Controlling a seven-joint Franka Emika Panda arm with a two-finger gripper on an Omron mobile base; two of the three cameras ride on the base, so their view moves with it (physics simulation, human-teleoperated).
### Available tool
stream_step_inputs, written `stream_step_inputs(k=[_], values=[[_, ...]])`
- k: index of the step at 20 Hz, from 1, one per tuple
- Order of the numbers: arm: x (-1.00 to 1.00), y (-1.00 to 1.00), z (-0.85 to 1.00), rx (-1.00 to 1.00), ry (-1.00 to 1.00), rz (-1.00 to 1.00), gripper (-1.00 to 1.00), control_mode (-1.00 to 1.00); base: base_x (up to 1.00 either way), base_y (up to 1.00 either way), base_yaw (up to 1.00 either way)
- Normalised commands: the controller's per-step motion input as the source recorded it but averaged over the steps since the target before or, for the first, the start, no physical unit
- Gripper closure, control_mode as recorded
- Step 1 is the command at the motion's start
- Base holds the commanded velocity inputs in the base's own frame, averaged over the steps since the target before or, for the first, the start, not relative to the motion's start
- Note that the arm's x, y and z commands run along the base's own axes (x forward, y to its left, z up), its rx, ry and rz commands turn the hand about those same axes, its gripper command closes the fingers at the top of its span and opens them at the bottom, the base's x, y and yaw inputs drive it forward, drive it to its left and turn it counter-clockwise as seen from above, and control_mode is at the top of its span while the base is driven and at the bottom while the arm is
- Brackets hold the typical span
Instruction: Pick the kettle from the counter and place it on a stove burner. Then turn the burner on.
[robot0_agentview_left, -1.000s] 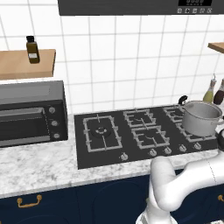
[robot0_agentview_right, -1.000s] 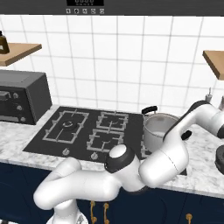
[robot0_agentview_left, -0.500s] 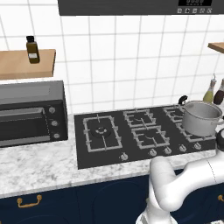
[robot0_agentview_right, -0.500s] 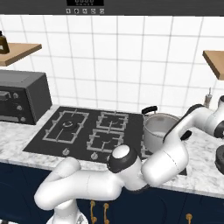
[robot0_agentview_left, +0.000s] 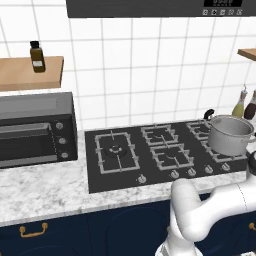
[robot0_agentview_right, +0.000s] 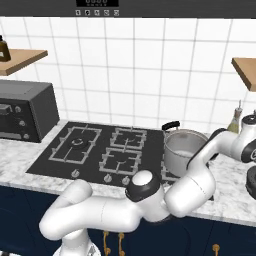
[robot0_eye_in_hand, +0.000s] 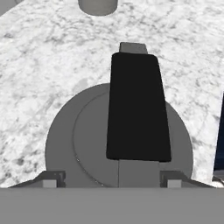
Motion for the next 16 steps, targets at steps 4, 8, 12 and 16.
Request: stream_step_inputs(k=[4,8,12,16], values=[[0.00,0.00,0.00,0.00,0.00,0.00,1.00,-1.00,0.00,0.00,0.00],[0.00,0.00,0.15,0.00,-0.09,0.00,1.00,-1.00,0.00,0.00,0.00],[-0.30,0.03,0.71,0.00,-0.31,-0.02,1.00,-1.00,0.00,0.00,0.00],[-0.57,0.61,0.84,0.00,-0.52,-0.01,1.00,-1.00,0.00,0.00,0.00]])
